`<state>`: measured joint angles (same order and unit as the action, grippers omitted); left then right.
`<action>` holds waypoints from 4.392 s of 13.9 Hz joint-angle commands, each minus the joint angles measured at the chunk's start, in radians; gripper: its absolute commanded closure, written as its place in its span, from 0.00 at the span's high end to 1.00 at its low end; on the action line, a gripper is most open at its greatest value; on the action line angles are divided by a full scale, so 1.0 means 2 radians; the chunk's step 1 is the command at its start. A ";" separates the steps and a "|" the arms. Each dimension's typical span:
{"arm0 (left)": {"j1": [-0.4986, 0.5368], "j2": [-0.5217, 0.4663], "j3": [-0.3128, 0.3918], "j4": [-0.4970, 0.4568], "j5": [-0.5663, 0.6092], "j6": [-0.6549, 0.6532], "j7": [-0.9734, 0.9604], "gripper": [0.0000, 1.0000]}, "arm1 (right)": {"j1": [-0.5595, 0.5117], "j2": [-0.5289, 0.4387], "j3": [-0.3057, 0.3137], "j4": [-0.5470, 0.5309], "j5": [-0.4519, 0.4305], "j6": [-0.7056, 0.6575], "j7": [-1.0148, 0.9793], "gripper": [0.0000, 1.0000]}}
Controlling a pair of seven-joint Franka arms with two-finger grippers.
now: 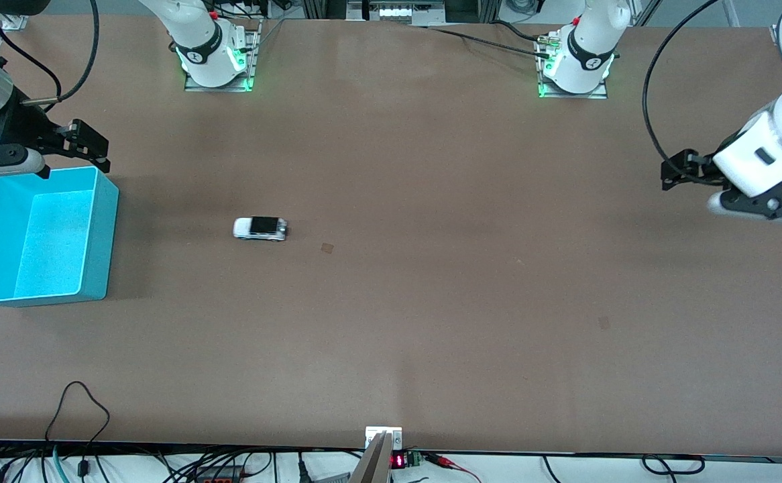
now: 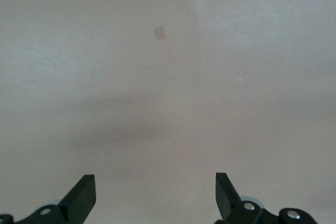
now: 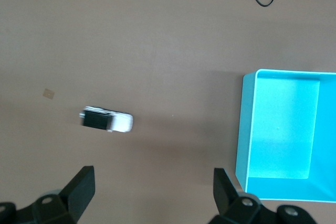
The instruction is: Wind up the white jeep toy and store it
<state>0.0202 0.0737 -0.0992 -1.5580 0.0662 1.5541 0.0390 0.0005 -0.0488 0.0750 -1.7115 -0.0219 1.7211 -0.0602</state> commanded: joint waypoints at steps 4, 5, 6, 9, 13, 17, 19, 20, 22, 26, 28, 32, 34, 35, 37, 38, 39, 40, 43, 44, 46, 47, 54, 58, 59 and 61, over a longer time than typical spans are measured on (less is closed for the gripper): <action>-0.018 -0.043 0.025 -0.055 -0.029 0.055 -0.020 1.00 | 0.002 -0.007 0.000 0.001 -0.007 -0.008 0.006 1.00; -0.019 -0.048 0.028 -0.060 -0.029 0.054 -0.020 1.00 | 0.002 -0.007 0.000 0.001 -0.007 -0.008 0.006 1.00; -0.025 -0.055 0.029 -0.067 -0.029 0.057 -0.020 1.00 | 0.002 -0.007 0.000 0.001 -0.008 -0.008 0.006 1.00; -0.028 -0.056 0.029 -0.067 -0.030 0.057 -0.021 1.00 | 0.001 -0.007 0.000 0.001 -0.007 -0.007 0.006 1.00; -0.038 -0.057 0.036 -0.067 -0.029 0.055 -0.021 1.00 | -0.001 0.006 -0.001 0.001 -0.007 -0.008 0.003 1.00; -0.032 -0.051 0.034 -0.060 -0.028 0.045 -0.020 1.00 | 0.004 0.030 -0.001 -0.002 -0.007 -0.008 -0.002 1.00; -0.032 -0.051 0.034 -0.059 -0.027 0.044 -0.020 1.00 | -0.001 0.052 -0.001 -0.001 -0.007 -0.015 -0.005 1.00; -0.032 -0.051 0.034 -0.059 -0.027 0.044 -0.020 1.00 | -0.001 0.067 -0.001 0.001 -0.006 -0.029 -0.007 1.00; -0.032 -0.051 0.034 -0.059 -0.027 0.044 -0.020 1.00 | -0.002 0.083 -0.003 -0.003 -0.003 -0.049 -0.065 1.00; -0.031 -0.051 0.033 -0.059 -0.027 0.042 -0.020 1.00 | 0.002 0.090 -0.003 -0.032 -0.005 -0.040 -0.161 1.00; -0.032 -0.051 0.032 -0.059 -0.026 0.042 -0.020 1.00 | 0.003 0.085 -0.003 -0.062 -0.008 -0.022 -0.207 1.00; -0.032 -0.051 0.031 -0.059 -0.026 0.042 -0.018 1.00 | -0.003 0.070 -0.005 -0.150 -0.008 0.077 -0.322 1.00; -0.032 -0.051 0.030 -0.059 -0.026 0.041 -0.019 1.00 | -0.009 0.064 -0.005 -0.199 -0.008 0.145 -0.391 1.00; -0.032 -0.051 0.030 -0.059 -0.026 0.041 -0.020 1.00 | -0.016 0.064 -0.005 -0.225 -0.008 0.189 -0.436 1.00; -0.032 -0.051 0.029 -0.059 -0.026 0.041 -0.020 1.00 | -0.034 0.068 -0.005 -0.275 -0.007 0.280 -0.540 1.00; -0.032 -0.051 0.028 -0.059 -0.026 0.041 -0.020 1.00 | -0.039 0.070 -0.005 -0.292 -0.007 0.313 -0.573 1.00; -0.032 -0.051 0.029 -0.059 -0.026 0.041 -0.020 1.00 | -0.039 0.074 -0.005 -0.302 -0.007 0.333 -0.587 1.00; -0.032 -0.051 0.029 -0.058 -0.026 0.035 -0.020 1.00 | -0.039 0.080 -0.005 -0.308 -0.007 0.348 -0.595 1.00; -0.032 -0.051 0.029 -0.058 -0.026 0.034 -0.020 1.00 | -0.039 0.109 -0.005 -0.328 -0.007 0.408 -0.642 1.00; -0.032 -0.051 0.029 -0.058 -0.026 0.034 -0.020 1.00 | -0.040 0.113 -0.005 -0.337 -0.007 0.434 -0.655 1.00; -0.032 -0.051 0.027 -0.058 -0.025 0.035 -0.013 1.00 | -0.045 0.131 -0.005 -0.348 -0.007 0.475 -0.676 1.00; -0.032 -0.051 0.027 -0.058 -0.025 0.034 -0.013 1.00 | -0.047 0.140 -0.005 -0.350 -0.007 0.485 -0.680 1.00; -0.032 -0.051 0.027 -0.058 -0.025 0.034 -0.013 1.00 | -0.062 0.169 -0.005 -0.361 -0.007 0.529 -0.715 0.63; -0.032 -0.051 0.027 -0.058 -0.025 0.030 -0.013 1.00 | -0.063 0.172 -0.005 -0.361 -0.007 0.526 -0.712 0.00; -0.032 -0.051 0.027 -0.058 -0.025 0.028 -0.013 1.00 | -0.063 0.171 -0.005 -0.360 -0.007 0.525 -0.712 0.00; -0.032 -0.051 0.027 -0.058 -0.025 0.028 -0.013 1.00 | -0.062 0.165 -0.003 -0.357 -0.007 0.524 -0.711 0.00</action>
<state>-0.0396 -0.0100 -0.0470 -1.6638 0.0259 1.6223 0.0056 -0.1091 0.2964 0.0564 -2.4222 -0.0275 2.7618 -1.4706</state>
